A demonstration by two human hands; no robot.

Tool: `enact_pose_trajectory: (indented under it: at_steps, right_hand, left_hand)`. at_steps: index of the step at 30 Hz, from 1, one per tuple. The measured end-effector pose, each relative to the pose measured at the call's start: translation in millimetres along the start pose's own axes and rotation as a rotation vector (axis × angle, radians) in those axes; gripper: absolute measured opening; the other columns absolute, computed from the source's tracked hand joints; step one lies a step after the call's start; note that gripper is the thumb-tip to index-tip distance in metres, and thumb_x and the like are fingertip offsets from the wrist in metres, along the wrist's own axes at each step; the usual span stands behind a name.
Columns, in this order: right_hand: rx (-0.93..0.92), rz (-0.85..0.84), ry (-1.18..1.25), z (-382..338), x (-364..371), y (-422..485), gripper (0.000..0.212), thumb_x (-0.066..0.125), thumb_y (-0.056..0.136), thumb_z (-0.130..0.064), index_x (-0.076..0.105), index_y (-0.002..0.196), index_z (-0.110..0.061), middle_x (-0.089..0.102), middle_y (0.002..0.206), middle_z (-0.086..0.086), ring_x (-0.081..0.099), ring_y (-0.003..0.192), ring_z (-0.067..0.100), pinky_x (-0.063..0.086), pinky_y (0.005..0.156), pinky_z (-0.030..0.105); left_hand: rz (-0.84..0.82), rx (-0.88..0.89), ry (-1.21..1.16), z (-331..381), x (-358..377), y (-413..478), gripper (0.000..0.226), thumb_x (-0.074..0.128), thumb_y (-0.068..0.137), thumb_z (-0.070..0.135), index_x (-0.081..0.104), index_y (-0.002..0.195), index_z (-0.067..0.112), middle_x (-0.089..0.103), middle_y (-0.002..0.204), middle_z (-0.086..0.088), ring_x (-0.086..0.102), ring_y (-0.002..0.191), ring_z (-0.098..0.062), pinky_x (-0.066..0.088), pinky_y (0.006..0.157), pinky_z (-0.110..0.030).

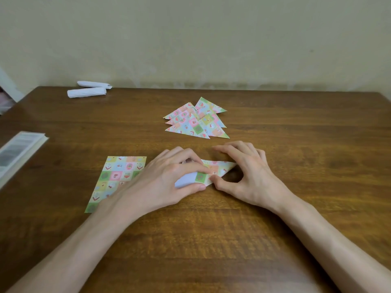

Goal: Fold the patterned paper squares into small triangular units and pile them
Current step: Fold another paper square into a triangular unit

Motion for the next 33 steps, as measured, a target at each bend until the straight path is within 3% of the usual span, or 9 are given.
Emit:
enact_pose_trajectory:
  at_steps: [11, 20, 33]
  right_hand:
    - [-0.017, -0.040, 0.043, 6, -5, 1, 0.070, 0.066, 0.080, -0.062, 0.047, 0.144, -0.043, 0.052, 0.131, -0.025, 0.042, 0.130, 0.000, 0.029, 0.107, 0.033]
    - [-0.015, -0.032, 0.063, 7, -6, 1, 0.066, 0.062, 0.080, -0.060, 0.050, 0.142, -0.041, 0.054, 0.129, -0.024, 0.043, 0.129, -0.001, 0.028, 0.107, 0.030]
    - [-0.003, -0.058, 0.156, 14, -12, -2, 0.063, 0.074, 0.089, -0.031, 0.048, 0.146, -0.039, 0.057, 0.135, -0.025, 0.044, 0.134, -0.003, 0.029, 0.118, 0.035]
  left_hand:
    - [-0.089, -0.007, 0.057, 1, 3, 1, 0.042, 0.044, 0.098, 0.061, 0.049, 0.140, 0.060, 0.040, 0.125, 0.029, 0.039, 0.116, 0.002, 0.032, 0.094, -0.017]
    - [-0.117, -0.008, 0.094, 1, 6, -1, 0.046, 0.034, 0.100, 0.064, 0.041, 0.145, 0.063, 0.035, 0.129, 0.027, 0.027, 0.113, 0.009, 0.028, 0.097, -0.013]
    - [-0.134, -0.009, 0.103, 2, 7, -2, 0.046, 0.034, 0.101, 0.062, 0.041, 0.146, 0.062, 0.035, 0.131, 0.026, 0.030, 0.117, 0.006, 0.028, 0.097, -0.017]
Point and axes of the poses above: each hand's wrist, its own y-axis towards the middle knuckle, its own x-axis out of the palm, z = x × y, the point moved 7 cm from there along y, towards the middle knuckle
